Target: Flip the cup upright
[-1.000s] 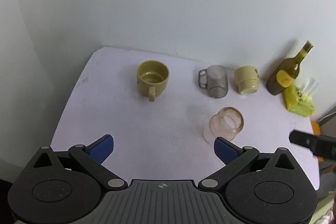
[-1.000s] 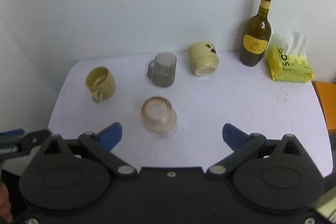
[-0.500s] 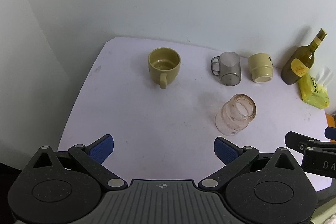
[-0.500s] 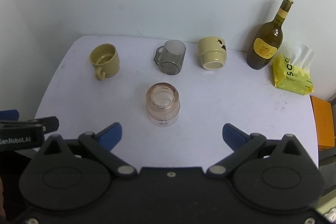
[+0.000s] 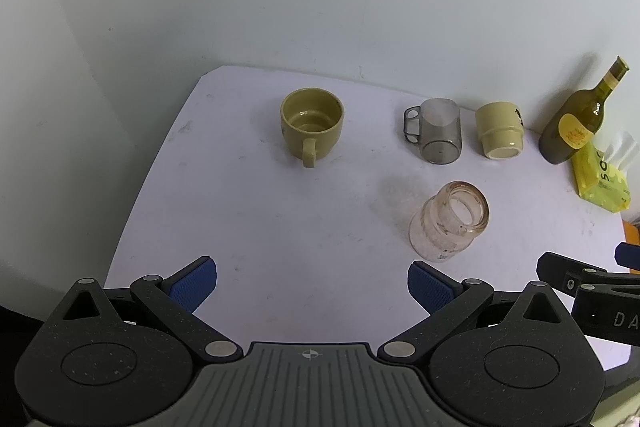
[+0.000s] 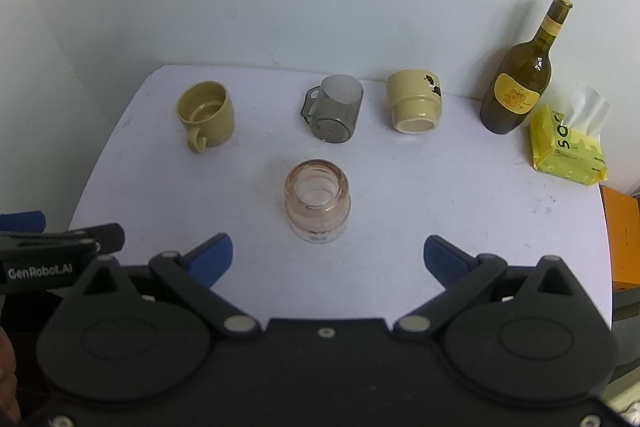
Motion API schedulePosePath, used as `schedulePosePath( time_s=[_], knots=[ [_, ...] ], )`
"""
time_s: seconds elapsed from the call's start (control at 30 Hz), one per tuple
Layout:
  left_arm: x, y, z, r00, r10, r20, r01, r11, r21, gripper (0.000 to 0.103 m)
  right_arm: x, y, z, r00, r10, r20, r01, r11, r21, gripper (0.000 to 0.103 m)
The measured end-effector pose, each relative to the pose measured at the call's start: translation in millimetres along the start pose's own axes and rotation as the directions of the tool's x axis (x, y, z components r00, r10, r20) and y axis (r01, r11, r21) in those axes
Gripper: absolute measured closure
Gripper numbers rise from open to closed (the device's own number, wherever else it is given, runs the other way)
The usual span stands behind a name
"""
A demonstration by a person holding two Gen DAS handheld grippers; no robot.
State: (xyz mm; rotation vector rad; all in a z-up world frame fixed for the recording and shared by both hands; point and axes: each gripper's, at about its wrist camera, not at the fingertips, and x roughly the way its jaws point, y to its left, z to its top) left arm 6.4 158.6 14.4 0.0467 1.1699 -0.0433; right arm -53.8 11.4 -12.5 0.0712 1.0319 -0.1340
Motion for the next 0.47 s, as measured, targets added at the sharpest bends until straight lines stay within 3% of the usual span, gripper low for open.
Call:
schedulePosePath(
  time_s=[0.47],
  knots=[
    [1.6, -8.5, -3.0, 1.000, 0.005, 0.018, -0.005, 1.000, 0.029, 0.000, 0.3, -3.2, 1.0, 1.000, 0.002, -0.003, -0.002, 1.000, 0.013, 0.000]
  ],
)
